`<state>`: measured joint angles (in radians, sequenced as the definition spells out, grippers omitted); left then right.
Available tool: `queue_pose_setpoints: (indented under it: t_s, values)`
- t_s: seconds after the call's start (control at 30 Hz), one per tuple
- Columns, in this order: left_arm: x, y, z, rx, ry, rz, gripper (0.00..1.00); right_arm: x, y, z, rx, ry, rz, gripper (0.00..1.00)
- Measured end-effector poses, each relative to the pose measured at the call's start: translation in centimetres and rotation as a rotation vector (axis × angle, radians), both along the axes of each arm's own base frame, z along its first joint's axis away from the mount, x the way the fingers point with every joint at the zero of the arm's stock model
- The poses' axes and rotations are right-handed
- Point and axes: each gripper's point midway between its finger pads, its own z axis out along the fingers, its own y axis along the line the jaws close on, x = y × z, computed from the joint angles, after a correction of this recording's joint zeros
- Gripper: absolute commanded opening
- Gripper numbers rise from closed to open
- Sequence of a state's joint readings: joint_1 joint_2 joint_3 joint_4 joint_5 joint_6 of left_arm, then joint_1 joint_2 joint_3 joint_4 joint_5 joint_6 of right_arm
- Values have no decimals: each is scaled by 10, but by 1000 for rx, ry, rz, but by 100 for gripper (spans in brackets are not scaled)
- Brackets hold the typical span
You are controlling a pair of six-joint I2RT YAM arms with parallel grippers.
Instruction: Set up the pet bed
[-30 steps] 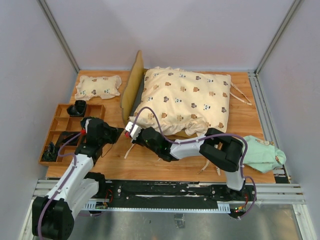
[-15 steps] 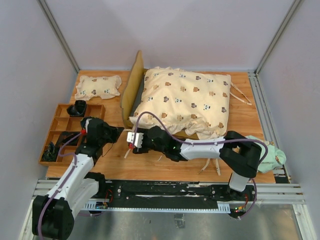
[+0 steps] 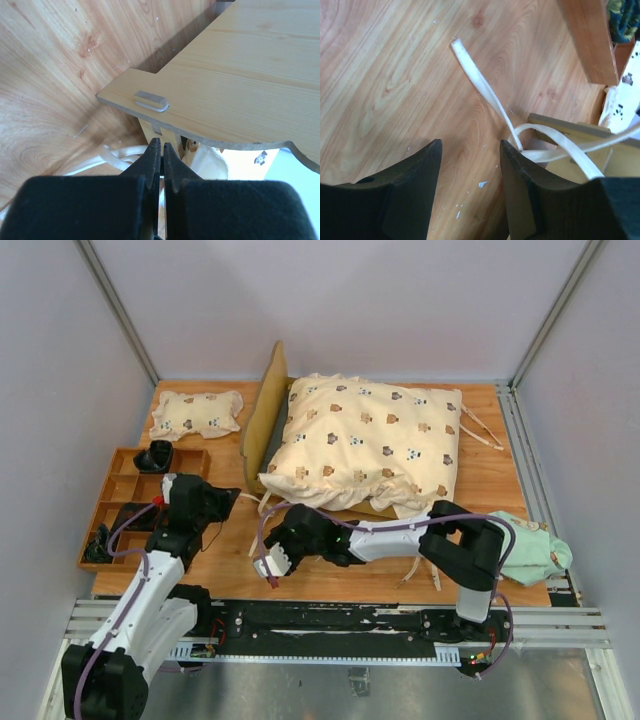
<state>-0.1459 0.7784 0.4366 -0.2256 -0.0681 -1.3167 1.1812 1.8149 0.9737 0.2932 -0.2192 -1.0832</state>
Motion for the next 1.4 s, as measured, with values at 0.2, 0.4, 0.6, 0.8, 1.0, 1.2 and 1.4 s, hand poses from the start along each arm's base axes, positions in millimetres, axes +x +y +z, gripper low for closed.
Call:
queue_pose_setpoints:
  t_s: [0.2,0.4,0.6,0.8,1.0,1.2,1.4]
  values:
    - [0,3,8,7,-25,10,0,11,13,-18,-58,-112,85,47]
    - [-1,3,6,10,-14,12,0,24,28,-25,-50,-254,144,47]
    - [0,0,4,-4,-4,3,0,40,55,-25,-51,-363,181,36]
    - [1,4,1,16,5,16,0,44,58,-38,-94,-395,207,0]
    - [20,34,48,151,-106,132,0,38,44,-38,-23,-372,157,0]
    - [38,55,126,222,-293,238,0,40,29,-31,108,-306,47,0]
    - [53,57,138,271,-316,242,0,58,11,-22,247,-189,-109,0]
